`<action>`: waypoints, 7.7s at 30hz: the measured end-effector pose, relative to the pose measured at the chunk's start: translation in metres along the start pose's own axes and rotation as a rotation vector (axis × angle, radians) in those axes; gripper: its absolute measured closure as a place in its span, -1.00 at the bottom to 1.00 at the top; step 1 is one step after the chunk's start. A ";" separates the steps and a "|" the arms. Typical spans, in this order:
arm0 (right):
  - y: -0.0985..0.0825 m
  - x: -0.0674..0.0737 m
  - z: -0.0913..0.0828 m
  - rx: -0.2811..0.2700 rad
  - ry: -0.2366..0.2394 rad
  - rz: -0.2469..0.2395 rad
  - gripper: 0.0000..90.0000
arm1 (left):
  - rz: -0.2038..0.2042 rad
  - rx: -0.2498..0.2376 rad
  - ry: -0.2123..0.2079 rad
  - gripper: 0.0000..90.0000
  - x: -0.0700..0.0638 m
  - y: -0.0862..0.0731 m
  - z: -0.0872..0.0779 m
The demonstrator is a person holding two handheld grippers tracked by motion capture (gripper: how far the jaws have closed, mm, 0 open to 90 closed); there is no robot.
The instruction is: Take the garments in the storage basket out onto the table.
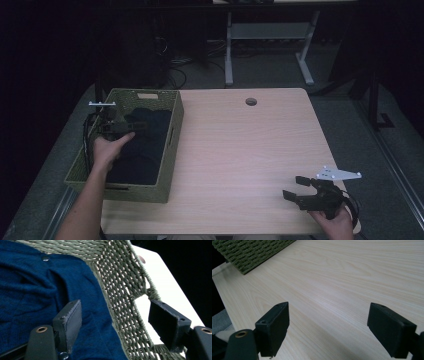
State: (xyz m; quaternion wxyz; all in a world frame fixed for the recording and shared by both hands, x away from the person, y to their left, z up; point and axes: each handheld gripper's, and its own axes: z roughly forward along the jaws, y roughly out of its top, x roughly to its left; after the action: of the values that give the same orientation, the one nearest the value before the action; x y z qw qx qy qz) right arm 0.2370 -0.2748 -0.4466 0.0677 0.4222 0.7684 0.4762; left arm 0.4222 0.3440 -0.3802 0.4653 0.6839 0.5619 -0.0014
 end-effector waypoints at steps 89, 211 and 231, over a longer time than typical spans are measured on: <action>0.006 0.006 -0.004 -0.022 0.022 -0.020 -0.61 | -0.019 0.218 0.272 0.79 0.011 0.000 0.008; 0.004 0.006 0.008 0.014 0.022 -0.022 -0.61 | 0.153 -0.203 -0.200 1.00 -0.145 0.072 -0.093; 0.004 0.005 0.004 -0.001 0.025 -0.023 -0.61 | 0.204 -0.080 -0.308 1.00 -0.201 0.066 -0.009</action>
State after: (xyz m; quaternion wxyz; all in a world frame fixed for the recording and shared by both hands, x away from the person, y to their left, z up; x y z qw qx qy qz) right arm 0.2385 -0.2681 -0.4440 0.0635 0.4074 0.7738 0.4808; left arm 0.3939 0.1999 -0.2280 0.5705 0.7099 0.4115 -0.0363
